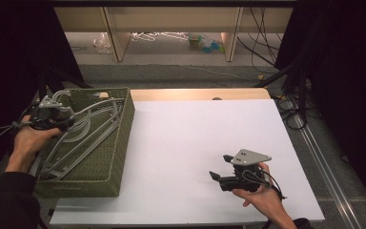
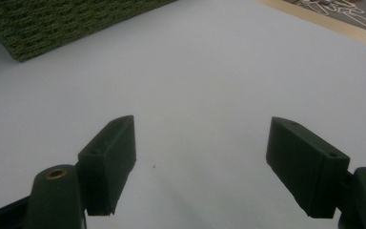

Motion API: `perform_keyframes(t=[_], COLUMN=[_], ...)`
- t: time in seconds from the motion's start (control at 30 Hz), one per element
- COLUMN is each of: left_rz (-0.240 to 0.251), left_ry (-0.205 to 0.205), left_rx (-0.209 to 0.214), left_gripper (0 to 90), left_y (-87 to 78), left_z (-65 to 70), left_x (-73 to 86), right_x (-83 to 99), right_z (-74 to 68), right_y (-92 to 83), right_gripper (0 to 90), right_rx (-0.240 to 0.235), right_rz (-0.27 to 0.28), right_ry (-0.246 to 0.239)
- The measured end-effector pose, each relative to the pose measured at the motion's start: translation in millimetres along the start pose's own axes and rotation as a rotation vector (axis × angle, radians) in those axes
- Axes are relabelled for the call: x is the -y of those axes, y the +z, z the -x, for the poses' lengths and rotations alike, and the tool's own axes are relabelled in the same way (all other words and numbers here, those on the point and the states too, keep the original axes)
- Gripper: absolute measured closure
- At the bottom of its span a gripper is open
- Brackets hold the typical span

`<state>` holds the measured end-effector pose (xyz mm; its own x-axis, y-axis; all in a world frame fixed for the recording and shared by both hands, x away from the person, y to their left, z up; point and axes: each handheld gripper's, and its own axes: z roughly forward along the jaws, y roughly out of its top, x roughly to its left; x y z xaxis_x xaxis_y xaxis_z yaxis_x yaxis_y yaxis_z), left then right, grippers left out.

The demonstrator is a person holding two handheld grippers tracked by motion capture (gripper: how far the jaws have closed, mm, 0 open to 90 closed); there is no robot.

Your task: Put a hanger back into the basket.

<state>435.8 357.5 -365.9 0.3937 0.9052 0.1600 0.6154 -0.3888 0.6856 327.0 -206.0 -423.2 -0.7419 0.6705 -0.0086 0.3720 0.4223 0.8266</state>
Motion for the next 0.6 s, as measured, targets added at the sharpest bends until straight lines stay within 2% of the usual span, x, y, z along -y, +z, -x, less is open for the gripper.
perform_keyframes(t=[0.07,0.17,0.23,0.37,0.47,0.5,0.6], left_rz=[-0.004,-0.06,-0.076,-0.058,-0.057,-0.056,-0.048], left_ry=[-0.004,0.025,0.012,-0.029,-0.039,-0.039,-0.04], left_rx=[-0.001,0.0,-0.004,-0.007,-0.026,-0.03,-0.034], left_gripper=[79.2,79.2,79.2,79.0,77.8,77.5,75.5], left_y=[4.1,10.9,15.8,18.4,14.8,13.1,9.6], left_z=[3.4,8.2,8.8,6.3,2.5,0.9,-0.9], left_x=[1.6,4.7,9.5,18.4,21.6,22.2,23.7], right_x=[0.0,0.2,0.2,0.2,0.5,0.7,0.4], right_z=[0.4,0.7,1.0,0.5,-0.7,0.2,0.1], right_y=[-0.2,-0.6,-0.8,-0.4,-0.3,0.5,0.8], right_gripper=[26.4,26.4,26.4,26.4,26.4,26.4,26.4], right_rx=[0.003,0.005,0.002,0.004,0.001,0.003,-0.003], right_rz=[0.0,0.001,-0.001,0.001,-0.013,-0.007,-0.005], right_ry=[0.001,0.002,0.003,0.001,0.014,-0.001,-0.004])
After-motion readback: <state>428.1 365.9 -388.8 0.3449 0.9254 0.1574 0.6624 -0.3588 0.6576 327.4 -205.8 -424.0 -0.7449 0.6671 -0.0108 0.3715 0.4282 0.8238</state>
